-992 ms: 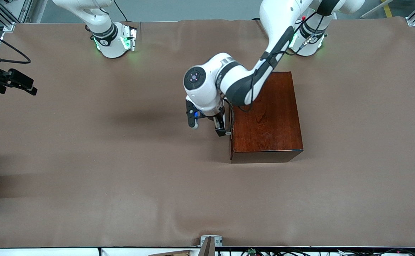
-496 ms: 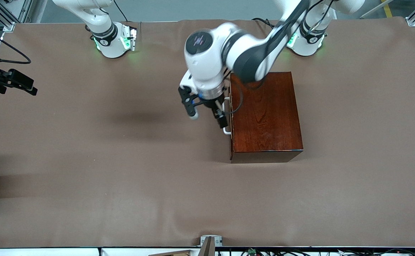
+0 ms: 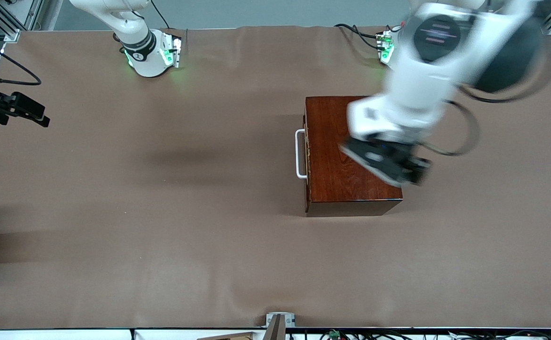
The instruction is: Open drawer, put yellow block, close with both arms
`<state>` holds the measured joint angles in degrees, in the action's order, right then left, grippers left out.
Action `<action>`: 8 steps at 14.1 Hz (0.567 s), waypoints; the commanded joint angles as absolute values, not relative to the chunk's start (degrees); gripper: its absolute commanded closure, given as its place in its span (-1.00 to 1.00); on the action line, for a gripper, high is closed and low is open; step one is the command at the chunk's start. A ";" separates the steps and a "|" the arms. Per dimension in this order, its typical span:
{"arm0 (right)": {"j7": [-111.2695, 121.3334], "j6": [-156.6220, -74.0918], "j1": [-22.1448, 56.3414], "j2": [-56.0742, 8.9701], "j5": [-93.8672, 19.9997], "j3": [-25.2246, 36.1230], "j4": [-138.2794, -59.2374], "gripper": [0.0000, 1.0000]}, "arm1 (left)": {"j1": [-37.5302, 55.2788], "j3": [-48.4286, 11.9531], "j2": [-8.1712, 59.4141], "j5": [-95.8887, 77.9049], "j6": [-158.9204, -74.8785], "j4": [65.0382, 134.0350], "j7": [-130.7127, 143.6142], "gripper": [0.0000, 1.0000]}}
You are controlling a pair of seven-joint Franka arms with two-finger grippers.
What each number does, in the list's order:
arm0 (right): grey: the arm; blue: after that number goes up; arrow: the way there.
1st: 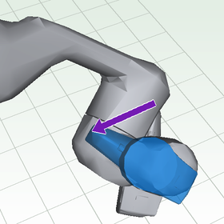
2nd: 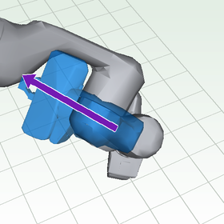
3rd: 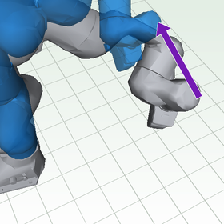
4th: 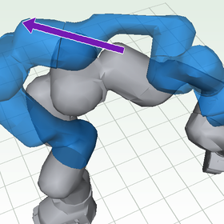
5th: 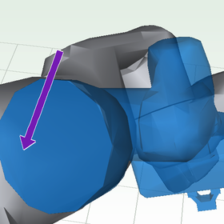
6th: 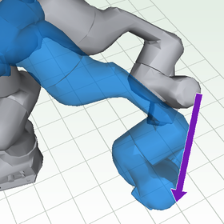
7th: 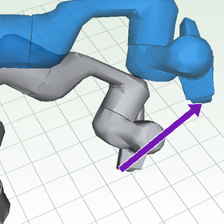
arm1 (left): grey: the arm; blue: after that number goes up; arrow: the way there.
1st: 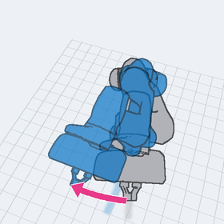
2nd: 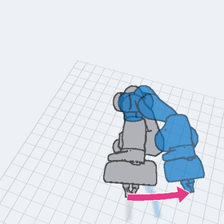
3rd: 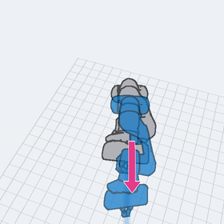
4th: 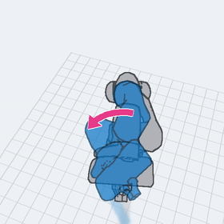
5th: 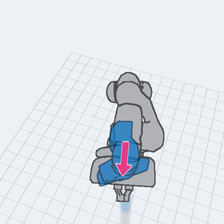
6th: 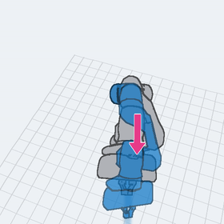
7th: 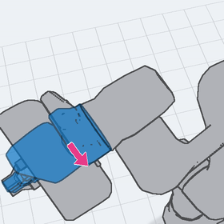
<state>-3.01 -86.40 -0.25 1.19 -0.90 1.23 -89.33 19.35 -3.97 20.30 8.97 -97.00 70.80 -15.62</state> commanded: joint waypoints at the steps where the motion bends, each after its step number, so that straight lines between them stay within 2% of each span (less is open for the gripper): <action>1: -3.87 -85.78 -0.18 0.97 -1.23 1.14 -88.51 -1.00 | 14.08 -4.57 16.09 7.56 -94.85 73.38 -15.11 -1.00; 6: -3.96 -85.78 -0.18 0.97 -1.32 1.14 -88.51 -1.00 | 10.11 -3.00 11.87 5.54 -88.51 75.23 -6.89 -1.00; 8: -3.96 -85.69 -0.18 0.88 -1.32 1.14 -88.51 -1.00 | 9.32 -2.38 9.85 4.05 -88.07 77.95 -1.26 -1.00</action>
